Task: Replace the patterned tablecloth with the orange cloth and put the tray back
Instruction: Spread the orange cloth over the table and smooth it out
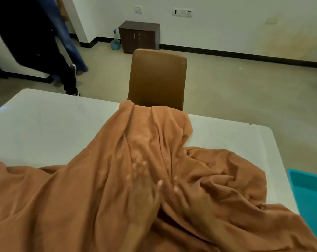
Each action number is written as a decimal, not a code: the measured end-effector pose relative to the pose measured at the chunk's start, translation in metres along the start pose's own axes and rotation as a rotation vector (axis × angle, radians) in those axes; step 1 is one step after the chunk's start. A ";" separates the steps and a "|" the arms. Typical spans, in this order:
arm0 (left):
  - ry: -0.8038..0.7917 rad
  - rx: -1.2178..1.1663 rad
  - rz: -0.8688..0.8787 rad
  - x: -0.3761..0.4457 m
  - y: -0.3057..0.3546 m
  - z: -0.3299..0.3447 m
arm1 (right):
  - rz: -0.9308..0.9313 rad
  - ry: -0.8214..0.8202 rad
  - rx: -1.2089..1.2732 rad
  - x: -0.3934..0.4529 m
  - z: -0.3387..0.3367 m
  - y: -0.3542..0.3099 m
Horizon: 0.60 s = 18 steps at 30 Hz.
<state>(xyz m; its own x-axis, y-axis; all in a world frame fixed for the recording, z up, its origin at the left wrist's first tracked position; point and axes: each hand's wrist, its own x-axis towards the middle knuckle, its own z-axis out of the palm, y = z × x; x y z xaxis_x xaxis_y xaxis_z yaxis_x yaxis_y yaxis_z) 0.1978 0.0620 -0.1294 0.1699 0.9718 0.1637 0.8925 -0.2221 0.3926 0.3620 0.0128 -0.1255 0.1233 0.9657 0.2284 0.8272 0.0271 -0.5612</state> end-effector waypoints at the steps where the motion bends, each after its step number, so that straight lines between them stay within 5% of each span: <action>1: -0.033 -0.028 0.060 0.010 0.017 0.007 | 0.027 0.066 0.048 0.015 -0.011 0.005; 3: -0.113 -0.025 0.141 0.026 0.043 0.030 | 0.155 0.070 0.057 0.047 -0.027 0.028; 5: -0.193 0.041 0.134 0.035 0.052 0.053 | 0.326 -0.106 0.007 0.069 -0.032 0.058; 8: -0.229 0.068 0.080 0.036 0.045 0.072 | 0.322 -0.315 -0.207 0.077 -0.034 0.109; 14: -0.240 0.114 0.106 0.033 0.046 0.081 | 0.927 -0.099 -0.416 0.067 -0.071 0.170; 16: -0.241 0.115 0.093 0.031 0.050 0.081 | 0.905 -0.074 -0.433 0.062 -0.062 0.155; 18: -0.239 0.103 0.089 0.031 0.051 0.081 | 0.664 -0.135 -0.432 0.043 -0.040 0.135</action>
<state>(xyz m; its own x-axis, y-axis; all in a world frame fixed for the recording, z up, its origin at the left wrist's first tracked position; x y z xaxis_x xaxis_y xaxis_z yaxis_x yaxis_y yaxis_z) 0.2829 0.0872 -0.1779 0.3319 0.9429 -0.0293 0.9054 -0.3097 0.2903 0.5010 0.0478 -0.1598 0.6193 0.7689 -0.1588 0.7470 -0.6393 -0.1823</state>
